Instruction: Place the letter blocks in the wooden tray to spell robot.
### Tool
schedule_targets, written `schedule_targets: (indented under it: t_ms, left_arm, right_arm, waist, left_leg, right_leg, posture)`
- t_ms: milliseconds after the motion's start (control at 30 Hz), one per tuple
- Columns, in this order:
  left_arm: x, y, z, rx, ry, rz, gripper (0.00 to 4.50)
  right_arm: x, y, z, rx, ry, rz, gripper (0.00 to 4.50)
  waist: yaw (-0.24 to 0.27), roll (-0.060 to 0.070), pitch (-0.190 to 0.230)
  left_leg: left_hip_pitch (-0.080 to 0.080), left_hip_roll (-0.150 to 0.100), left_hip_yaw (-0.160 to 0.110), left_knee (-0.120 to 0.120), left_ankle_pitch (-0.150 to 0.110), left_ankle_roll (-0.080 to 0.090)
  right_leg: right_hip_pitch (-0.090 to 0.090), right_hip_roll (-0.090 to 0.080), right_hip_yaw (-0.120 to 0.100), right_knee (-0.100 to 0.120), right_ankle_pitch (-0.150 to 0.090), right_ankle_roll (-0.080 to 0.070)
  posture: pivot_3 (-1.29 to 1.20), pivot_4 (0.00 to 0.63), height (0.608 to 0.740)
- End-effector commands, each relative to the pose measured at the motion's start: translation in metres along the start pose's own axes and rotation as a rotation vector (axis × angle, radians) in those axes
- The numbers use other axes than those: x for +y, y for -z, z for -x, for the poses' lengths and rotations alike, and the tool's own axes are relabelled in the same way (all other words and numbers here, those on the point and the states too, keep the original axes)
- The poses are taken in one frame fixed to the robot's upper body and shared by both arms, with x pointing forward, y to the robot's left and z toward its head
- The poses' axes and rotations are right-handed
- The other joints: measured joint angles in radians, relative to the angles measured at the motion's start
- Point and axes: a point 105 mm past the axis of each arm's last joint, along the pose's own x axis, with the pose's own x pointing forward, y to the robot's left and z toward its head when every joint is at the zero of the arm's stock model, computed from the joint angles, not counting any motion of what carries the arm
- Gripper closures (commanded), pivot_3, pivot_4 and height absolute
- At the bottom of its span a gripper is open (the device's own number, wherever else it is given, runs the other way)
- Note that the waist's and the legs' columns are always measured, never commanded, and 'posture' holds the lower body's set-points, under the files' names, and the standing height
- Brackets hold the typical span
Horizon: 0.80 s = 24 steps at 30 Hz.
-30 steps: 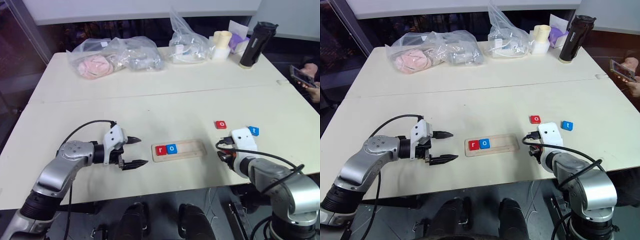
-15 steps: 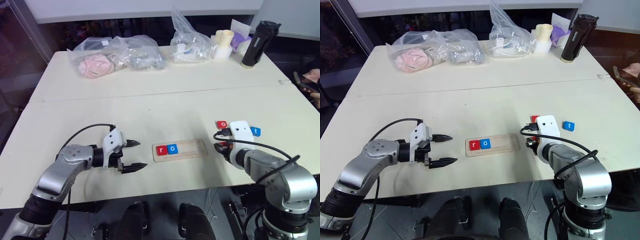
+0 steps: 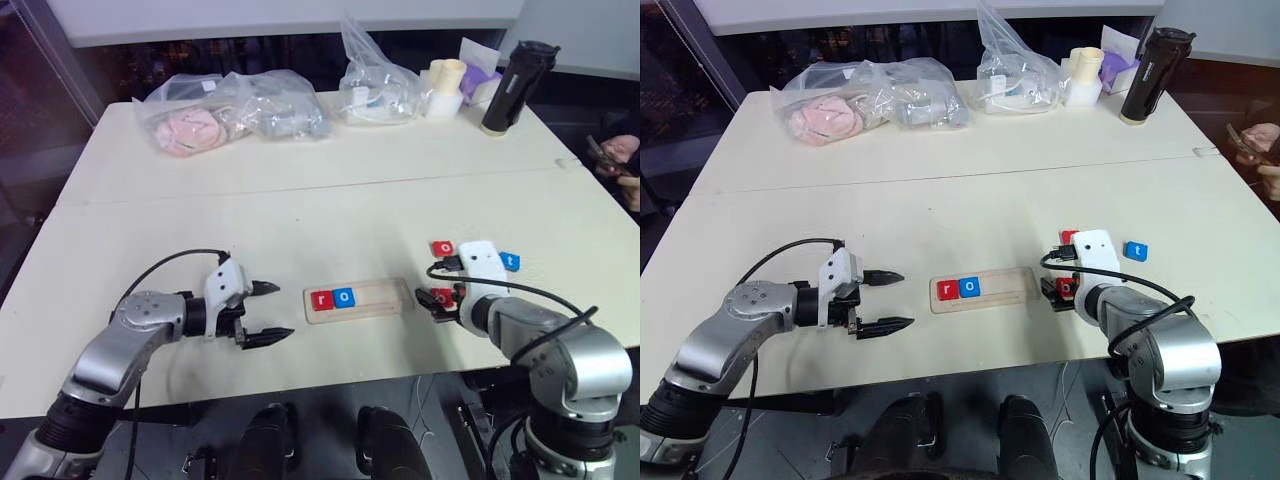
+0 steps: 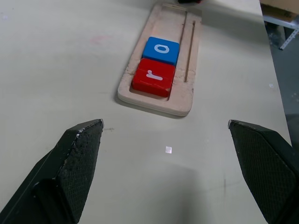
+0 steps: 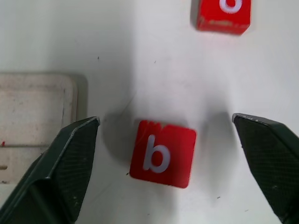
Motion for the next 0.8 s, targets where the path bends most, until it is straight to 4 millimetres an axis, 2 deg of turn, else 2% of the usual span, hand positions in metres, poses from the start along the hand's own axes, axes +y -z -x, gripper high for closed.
schedule_targets:
  t_ms: [33,100,267,433,500,633,800]
  left_arm:
    - [0.001,-0.01,0.006,-0.008,-0.013,-0.04,0.0]
    - [0.002,-0.01,0.006,-0.007,-0.015,-0.041,0.0]
    - [0.002,-0.012,0.005,-0.011,-0.015,-0.045,0.0]
    - [0.001,-0.013,0.004,-0.013,-0.011,-0.048,0.0]
    - [0.0,-0.014,0.003,-0.016,-0.008,-0.05,0.0]
    - [-0.004,-0.014,0.001,-0.019,0.006,-0.047,0.0]
    - [-0.006,-0.014,0.002,-0.011,0.016,-0.044,0.0]
  right_arm:
    - [-0.003,-0.022,0.009,-0.075,-0.047,0.127,0.09]
    - [-0.003,-0.029,0.011,-0.089,-0.09,0.217,0.09]
    - [-0.01,-0.027,0.022,-0.089,-0.251,0.473,0.09]
    - [-0.019,-0.03,0.035,-0.124,-0.396,0.645,0.09]
    - [-0.023,-0.029,0.038,-0.129,-0.444,0.673,0.09]
    - [-0.049,-0.019,0.033,-0.078,-0.47,0.737,0.09]
    - [-0.063,-0.012,0.027,-0.05,-0.531,0.748,0.09]
  waist:
    - [0.001,0.0,0.0]
    - [0.001,0.0,0.0]
    - [0.004,-0.001,0.001]
    - [0.003,-0.002,0.001]
    - [0.003,-0.002,0.001]
    - [0.004,-0.002,0.001]
    - [0.01,-0.002,0.001]
  left_leg:
    - [0.0,0.0,0.0,0.0,0.0,0.0]
    - [0.0,0.0,0.0,0.001,0.0,0.0]
    - [0.0,0.0,0.0,0.001,0.0,0.0]
    - [0.001,0.0,0.0,0.002,0.0,0.0]
    - [0.002,0.0,0.0,0.002,0.0,0.0]
    - [0.002,0.0,0.0,0.004,0.0,0.0]
    - [0.002,0.0,0.0,0.004,0.0,0.0]
  right_leg:
    - [0.0,0.0,0.0,0.0,0.0,0.0]
    - [0.0,0.0,0.0,0.0,0.0,0.0]
    - [0.001,0.0,0.0,-0.001,0.0,0.0]
    - [0.002,0.0,0.0,-0.001,0.0,0.001]
    - [0.004,0.0,0.0,0.0,0.0,0.001]
    - [0.005,0.0,0.0,0.0,0.0,0.0]
    - [0.005,0.0,0.0,0.0,0.0,0.0]
  posture:
    - [0.0,0.15,0.725]
    - [0.0,0.15,0.725]
    - [0.0,0.15,0.725]
    - [0.0,0.15,0.725]
    - [0.0,0.15,0.725]
    - [0.0,0.15,0.725]
    - [0.0,0.15,0.725]
